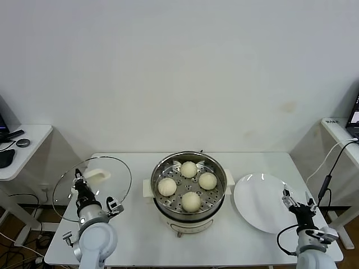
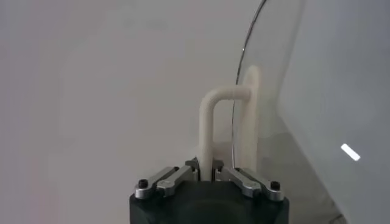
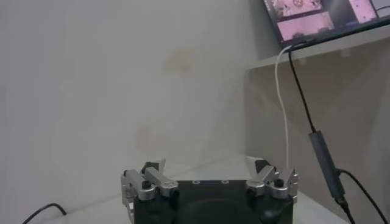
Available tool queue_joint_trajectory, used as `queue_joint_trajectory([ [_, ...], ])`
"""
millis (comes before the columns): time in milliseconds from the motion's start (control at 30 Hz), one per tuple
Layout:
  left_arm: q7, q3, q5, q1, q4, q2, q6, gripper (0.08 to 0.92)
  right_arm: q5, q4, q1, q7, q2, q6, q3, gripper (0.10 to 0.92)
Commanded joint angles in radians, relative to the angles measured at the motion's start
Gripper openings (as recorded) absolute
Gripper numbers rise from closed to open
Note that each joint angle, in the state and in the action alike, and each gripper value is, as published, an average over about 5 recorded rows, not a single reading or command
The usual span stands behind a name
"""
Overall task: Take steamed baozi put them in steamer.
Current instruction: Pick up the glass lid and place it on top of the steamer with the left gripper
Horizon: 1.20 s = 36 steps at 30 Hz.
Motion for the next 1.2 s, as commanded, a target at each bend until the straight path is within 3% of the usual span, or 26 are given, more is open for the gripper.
queue_joint_trajectory([
  [33, 0.103, 0.149, 0.150, 0.000, -0.142, -0.077, 0.060, 0.175, -0.015, -0.021, 0.008, 0.000, 0.015, -0.001, 0.001, 0.823],
  [267, 0.127, 0.366, 0.204, -0.045, -0.101, -0.142, 0.060, 0.175, -0.044, -0.034, 0.013, 0.000, 0.032, -0.002, 0.000, 0.823],
  [667, 0.140, 0.616, 0.095, -0.155, -0.032, -0.103, 0.062, 0.175, -0.063, -0.048, 0.013, -0.002, 0.043, -0.002, 0.004, 0.823],
  [900, 0.078, 0.652, 0.071, -0.210, 0.063, -0.130, 0.062, 0.175, -0.067, -0.054, 0.017, -0.002, 0.048, -0.002, 0.009, 0.823],
  [1200, 0.061, 0.646, 0.069, -0.220, 0.141, -0.141, 0.062, 0.175, -0.068, -0.053, 0.014, -0.003, 0.049, 0.000, 0.016, 0.823],
])
